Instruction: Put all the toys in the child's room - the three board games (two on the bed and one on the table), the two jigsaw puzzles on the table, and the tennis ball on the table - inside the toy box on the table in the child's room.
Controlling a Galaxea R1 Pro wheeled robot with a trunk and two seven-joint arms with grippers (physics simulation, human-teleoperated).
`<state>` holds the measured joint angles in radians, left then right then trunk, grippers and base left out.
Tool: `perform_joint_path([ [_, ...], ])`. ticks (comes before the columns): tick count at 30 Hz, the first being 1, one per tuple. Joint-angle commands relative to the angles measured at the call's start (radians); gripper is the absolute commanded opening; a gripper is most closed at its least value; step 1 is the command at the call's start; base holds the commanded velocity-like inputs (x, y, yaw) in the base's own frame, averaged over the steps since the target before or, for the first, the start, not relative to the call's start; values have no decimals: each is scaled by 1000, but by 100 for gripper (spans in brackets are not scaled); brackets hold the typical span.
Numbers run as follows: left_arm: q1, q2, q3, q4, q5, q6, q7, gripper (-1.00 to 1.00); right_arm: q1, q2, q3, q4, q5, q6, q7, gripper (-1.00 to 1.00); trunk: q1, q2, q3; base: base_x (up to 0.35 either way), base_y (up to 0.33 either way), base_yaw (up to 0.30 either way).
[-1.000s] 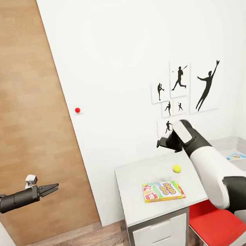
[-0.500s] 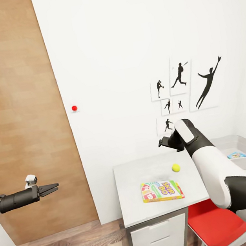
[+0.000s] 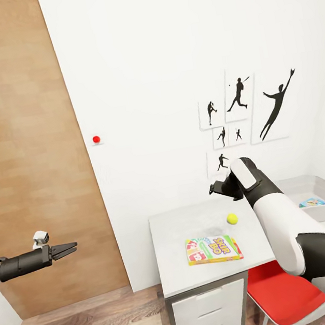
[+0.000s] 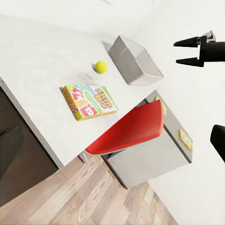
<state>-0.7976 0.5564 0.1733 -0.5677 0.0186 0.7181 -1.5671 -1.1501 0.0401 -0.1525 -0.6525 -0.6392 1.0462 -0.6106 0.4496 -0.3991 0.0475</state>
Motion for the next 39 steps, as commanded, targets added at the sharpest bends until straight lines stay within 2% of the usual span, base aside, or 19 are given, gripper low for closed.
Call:
perform_joint_path([
  [1,0,0,0,0,0,11,-4,100,0,1,-4,-1,-10,1,-10,100,0,-1,-2,0,0,0],
  [14,0,0,0,0,0,13,-4,100,7,0,-4,-1,-8,-2,-8,100,0,-1,-21,48,0,0],
  [26,0,0,0,0,0,12,-4,100,10,-2,-4,-1,-7,-6,-8,100,0,-1,-23,296,-11,0],
  [39,-1,0,0,0,0,11,-4,100,12,-6,-3,31,-5,-11,-8,100,0,-1,-23,34,-10,0],
])
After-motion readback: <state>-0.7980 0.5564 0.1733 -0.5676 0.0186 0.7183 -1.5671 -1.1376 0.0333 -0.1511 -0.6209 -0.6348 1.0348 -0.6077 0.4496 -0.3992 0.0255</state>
